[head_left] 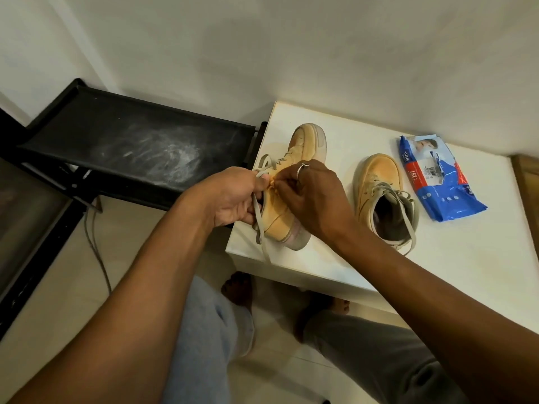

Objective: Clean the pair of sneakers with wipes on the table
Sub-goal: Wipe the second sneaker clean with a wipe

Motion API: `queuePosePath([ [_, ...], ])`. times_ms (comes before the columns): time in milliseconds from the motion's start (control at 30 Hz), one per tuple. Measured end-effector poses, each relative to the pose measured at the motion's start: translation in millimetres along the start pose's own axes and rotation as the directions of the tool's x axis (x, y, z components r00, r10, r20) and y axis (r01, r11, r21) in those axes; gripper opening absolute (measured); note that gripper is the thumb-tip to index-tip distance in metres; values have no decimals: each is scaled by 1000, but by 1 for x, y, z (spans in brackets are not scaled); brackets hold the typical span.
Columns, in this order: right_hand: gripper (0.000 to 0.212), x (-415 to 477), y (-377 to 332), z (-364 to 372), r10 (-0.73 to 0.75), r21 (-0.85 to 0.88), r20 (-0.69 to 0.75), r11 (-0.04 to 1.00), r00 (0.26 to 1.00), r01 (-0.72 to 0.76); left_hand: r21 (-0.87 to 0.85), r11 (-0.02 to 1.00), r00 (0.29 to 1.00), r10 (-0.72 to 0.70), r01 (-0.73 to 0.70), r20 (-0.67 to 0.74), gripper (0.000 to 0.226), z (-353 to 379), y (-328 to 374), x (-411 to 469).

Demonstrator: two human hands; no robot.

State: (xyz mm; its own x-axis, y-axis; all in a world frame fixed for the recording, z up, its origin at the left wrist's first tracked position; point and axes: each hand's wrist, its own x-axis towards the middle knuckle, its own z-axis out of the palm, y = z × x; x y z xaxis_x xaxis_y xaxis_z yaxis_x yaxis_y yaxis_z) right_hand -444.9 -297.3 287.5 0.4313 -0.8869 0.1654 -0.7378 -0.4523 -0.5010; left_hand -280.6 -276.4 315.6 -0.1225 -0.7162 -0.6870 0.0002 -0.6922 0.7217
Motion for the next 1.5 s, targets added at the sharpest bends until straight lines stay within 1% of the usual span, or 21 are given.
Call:
queuePosePath([
  [67,25,1,-1,-1,6,44,5,999,1000,-6,-17,1000,1000,-6,6,-2,28,0,0,1],
  [133,24,2,-1,-3,-33,86,89,996,995,25,-30,999,1000,-13,13,-10,29,0,-2,2],
  [267,20,0,-1,-3,-215,130,225,973,950,190,-58,998,999,-31,28,-42,32,-2,-2,2],
  [400,23,-2,0,-1,-347,64,293,937,891,344,-66,997,997,-45,41,-62,31,-2,-2,2],
  [500,23,-4,0,1,-435,-28,316,884,843,467,-57,998,996,-46,41,-74,32,-3,-2,3],
  [600,19,-8,-2,3,-514,-88,293,825,806,558,-51,998,995,-47,42,-89,32,-4,-3,4],
  [733,13,-15,-9,9,-626,-140,268,726,732,673,-16,999,994,-43,42,-102,33,-4,-3,5],
  [800,14,-16,-10,12,-617,-185,262,723,742,666,-2,999,993,-36,36,-109,34,-5,-2,6],
  [900,17,-13,-4,8,-570,-185,228,770,789,610,1,999,994,-35,36,-103,32,-5,-2,6],
  [1067,25,2,11,-6,-394,-183,181,887,901,425,12,999,995,-44,45,-88,26,-2,-3,3],
  [1200,26,7,16,-8,-291,-190,95,934,952,304,-8,999,995,-51,51,-82,28,-2,-2,4],
  [1267,26,6,15,-9,-266,-186,76,943,961,276,3,999,995,-43,43,-86,30,-2,-2,4],
  [1300,27,5,14,-8,-259,-167,92,948,961,271,7,999,995,-40,41,-88,31,-2,-2,4],
  [1367,26,3,11,-7,-260,-101,181,954,949,281,3,999,995,-41,42,-95,31,-2,-4,4],
  [1433,26,0,5,-4,-290,-62,278,946,916,318,2,999,994,-33,33,-100,29,-3,-4,4],
  [1467,28,-1,3,-3,-299,-71,300,940,906,334,4,1000,994,-26,26,-102,28,-3,-4,3],
  [1500,29,0,2,-2,-303,-94,290,935,908,342,7,1000,995,-19,20,-101,27,-3,-4,3],
])
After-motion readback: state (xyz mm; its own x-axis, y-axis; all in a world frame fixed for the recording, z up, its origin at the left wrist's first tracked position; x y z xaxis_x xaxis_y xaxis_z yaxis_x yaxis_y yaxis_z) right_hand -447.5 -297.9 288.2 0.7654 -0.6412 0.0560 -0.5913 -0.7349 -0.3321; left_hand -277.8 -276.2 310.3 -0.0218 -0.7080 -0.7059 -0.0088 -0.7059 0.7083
